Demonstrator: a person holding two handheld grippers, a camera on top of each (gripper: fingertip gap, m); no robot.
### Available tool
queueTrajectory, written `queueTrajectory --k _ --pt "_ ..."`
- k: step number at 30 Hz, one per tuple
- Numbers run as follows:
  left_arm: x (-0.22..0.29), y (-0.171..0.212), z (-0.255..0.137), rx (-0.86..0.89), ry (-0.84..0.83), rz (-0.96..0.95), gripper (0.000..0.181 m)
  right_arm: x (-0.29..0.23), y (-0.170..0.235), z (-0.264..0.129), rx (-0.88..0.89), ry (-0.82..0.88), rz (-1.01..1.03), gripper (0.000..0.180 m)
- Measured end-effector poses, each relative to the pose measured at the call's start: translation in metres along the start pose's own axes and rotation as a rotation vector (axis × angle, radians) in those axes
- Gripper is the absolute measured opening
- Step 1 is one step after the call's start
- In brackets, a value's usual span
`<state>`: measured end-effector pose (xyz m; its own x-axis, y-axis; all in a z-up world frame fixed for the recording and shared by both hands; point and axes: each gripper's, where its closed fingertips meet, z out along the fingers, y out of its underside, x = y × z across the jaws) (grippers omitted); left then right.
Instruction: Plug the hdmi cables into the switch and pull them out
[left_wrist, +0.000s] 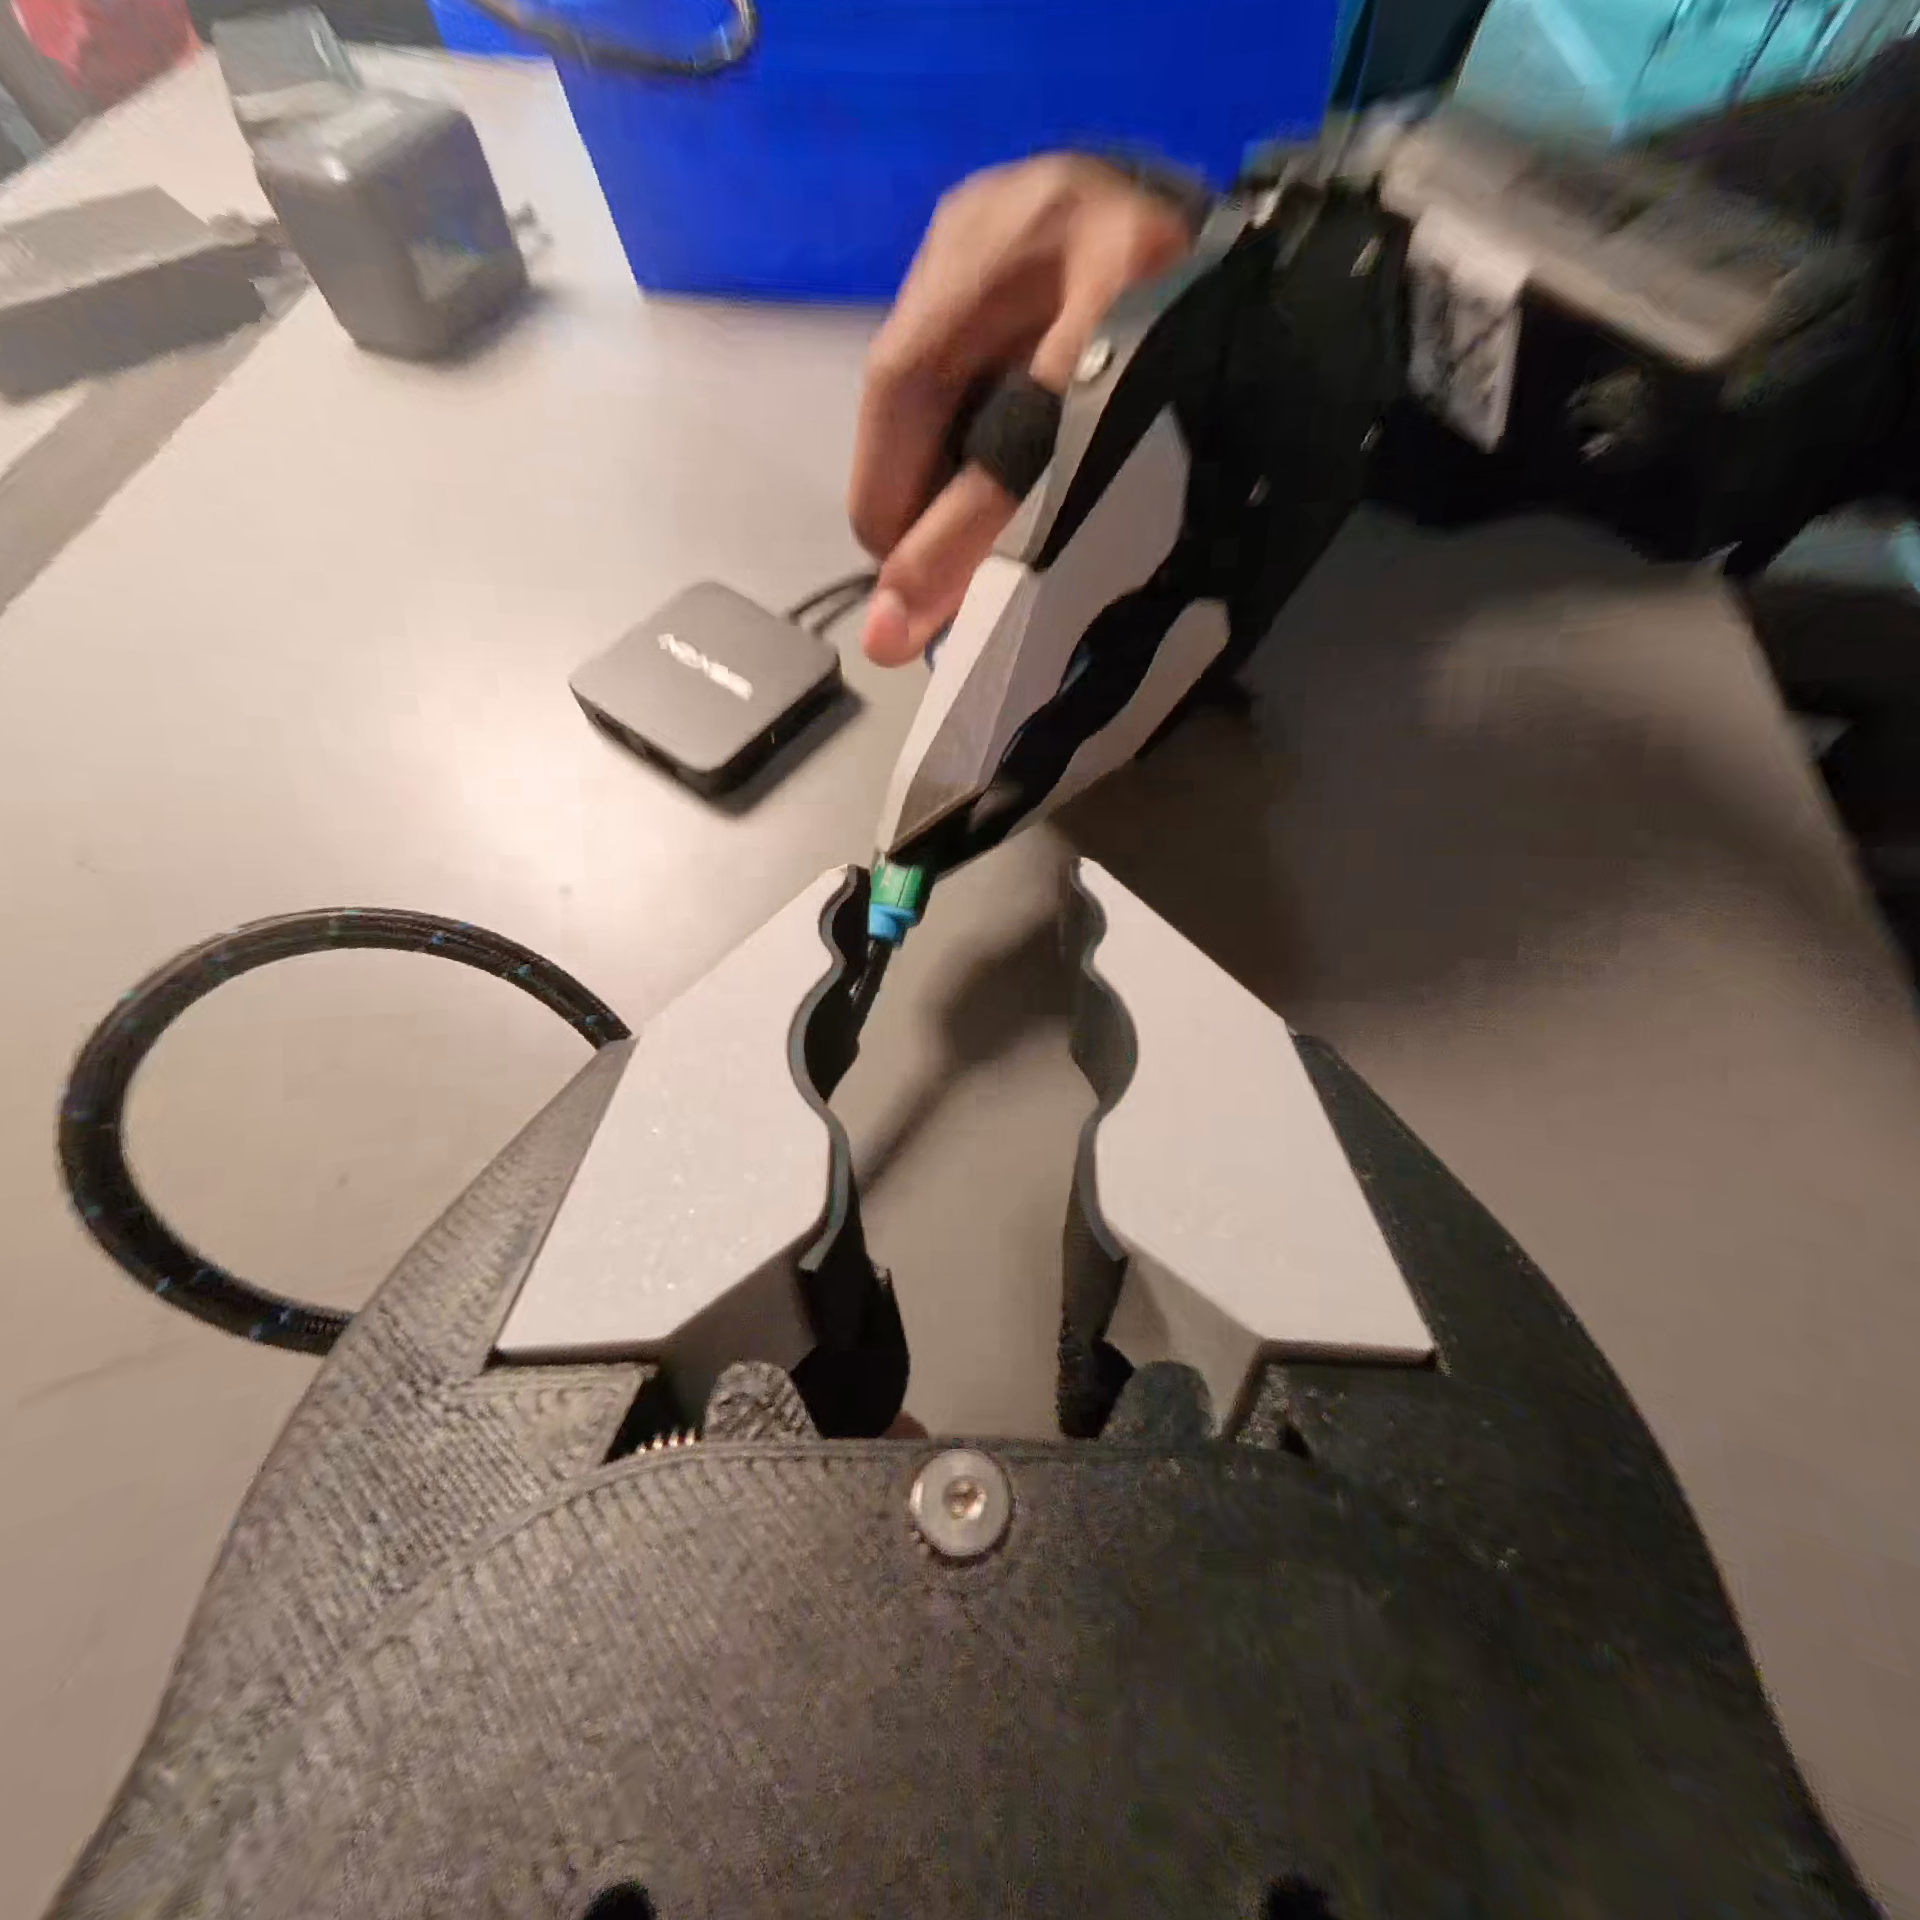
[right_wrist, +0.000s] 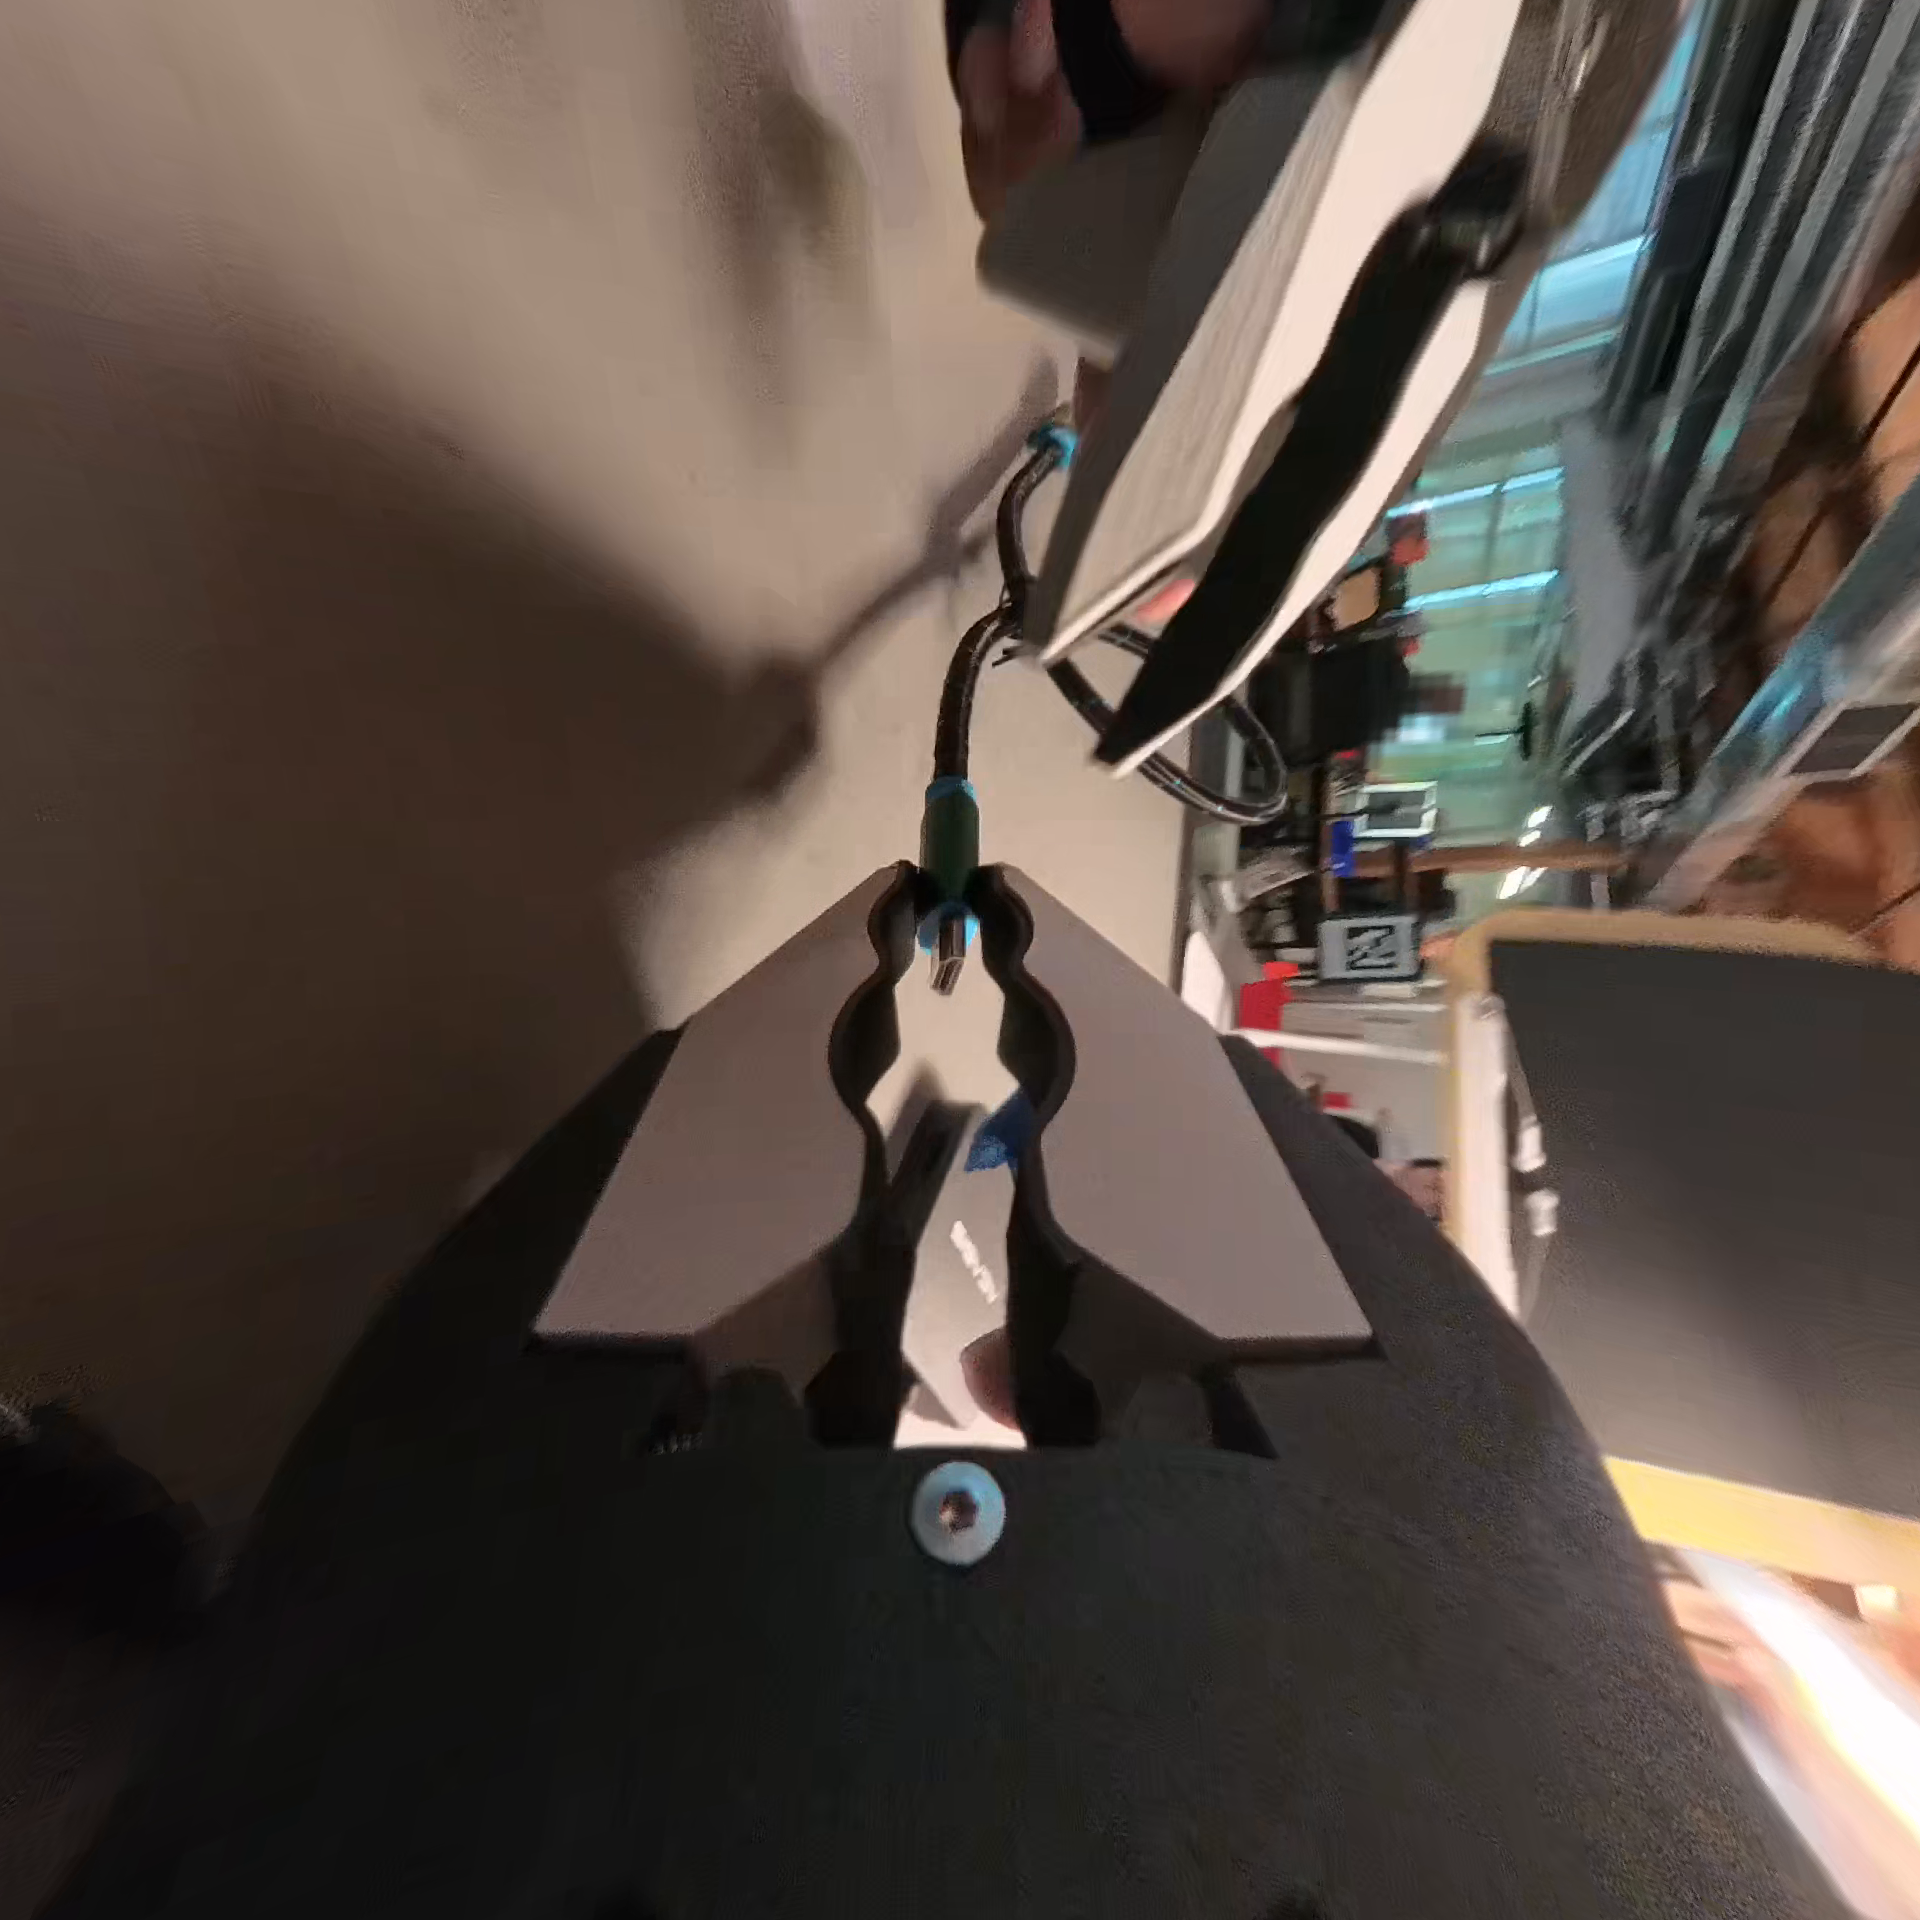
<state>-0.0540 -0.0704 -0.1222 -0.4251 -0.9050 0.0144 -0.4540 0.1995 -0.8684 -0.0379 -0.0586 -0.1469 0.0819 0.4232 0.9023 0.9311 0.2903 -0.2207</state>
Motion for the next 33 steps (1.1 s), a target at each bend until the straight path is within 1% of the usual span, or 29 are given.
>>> queueTrajectory --k 2,3,5,9,11,13,14,16,19,21,23,26,28,29,31,33 --pt "0.001 0.017 0.007 -0.092 -0.002 0.000 0.034 0.001 -0.007 0.002 -0.004 0.043 -0.111 0.015" --pt "-0.003 0.022 0.010 -0.117 -0.023 -0.013 0.035 0.000 -0.010 0.003 -0.010 0.058 -0.158 0.015" --pt "-0.007 0.027 0.012 -0.137 -0.039 -0.024 0.035 0.001 -0.012 0.005 -0.016 0.081 -0.217 0.015" --pt "-0.009 0.033 0.011 -0.167 -0.047 -0.018 0.029 0.000 -0.012 0.006 -0.015 0.112 -0.293 0.016" --pt "-0.004 0.038 0.012 -0.190 -0.014 -0.029 0.029 -0.003 -0.015 0.006 0.010 0.093 -0.291 0.016" --pt "0.005 0.044 0.013 -0.190 0.051 -0.033 0.034 -0.009 -0.018 0.005 0.035 0.066 -0.279 0.016" --pt "0.006 0.045 0.013 -0.175 0.068 -0.035 0.033 -0.010 -0.020 0.005 0.044 0.063 -0.278 0.016" --pt "0.004 0.042 0.010 -0.147 0.091 -0.085 0.017 -0.008 -0.023 0.004 0.063 0.064 -0.254 0.017" --pt "0.004 0.040 0.009 -0.128 0.105 -0.092 0.016 -0.006 -0.021 0.003 0.064 0.057 -0.198 0.017" --pt "0.000 0.037 0.012 -0.127 0.068 -0.071 0.015 -0.005 -0.013 0.002 0.046 0.042 -0.104 0.017" --pt "-0.006 0.034 0.017 -0.126 0.023 -0.089 0.014 0.001 0.001 -0.003 0.018 0.013 0.058 0.021" --pt "-0.024 0.036 0.024 -0.158 -0.131 -0.073 0.014 0.019 0.044 -0.011 -0.092 0.009 0.371 0.042" --pt "-0.034 0.037 0.027 -0.187 -0.228 -0.034 0.013 0.021 0.077 -0.016 -0.188 -0.023 0.581 0.067" --pt "-0.037 0.037 0.028 -0.199 -0.269 -0.013 0.013 0.019 0.089 -0.019 -0.219 -0.053 0.690 0.076" --pt "-0.043 0.036 0.029 -0.218 -0.345 0.033 0.013 0.011 0.107 -0.022 -0.256 -0.121 0.901 0.088" --pt "-0.047 0.034 0.031 -0.235 -0.401 0.076 0.012 -0.001 0.115 -0.022 -0.286 -0.187 1.053 0.086"
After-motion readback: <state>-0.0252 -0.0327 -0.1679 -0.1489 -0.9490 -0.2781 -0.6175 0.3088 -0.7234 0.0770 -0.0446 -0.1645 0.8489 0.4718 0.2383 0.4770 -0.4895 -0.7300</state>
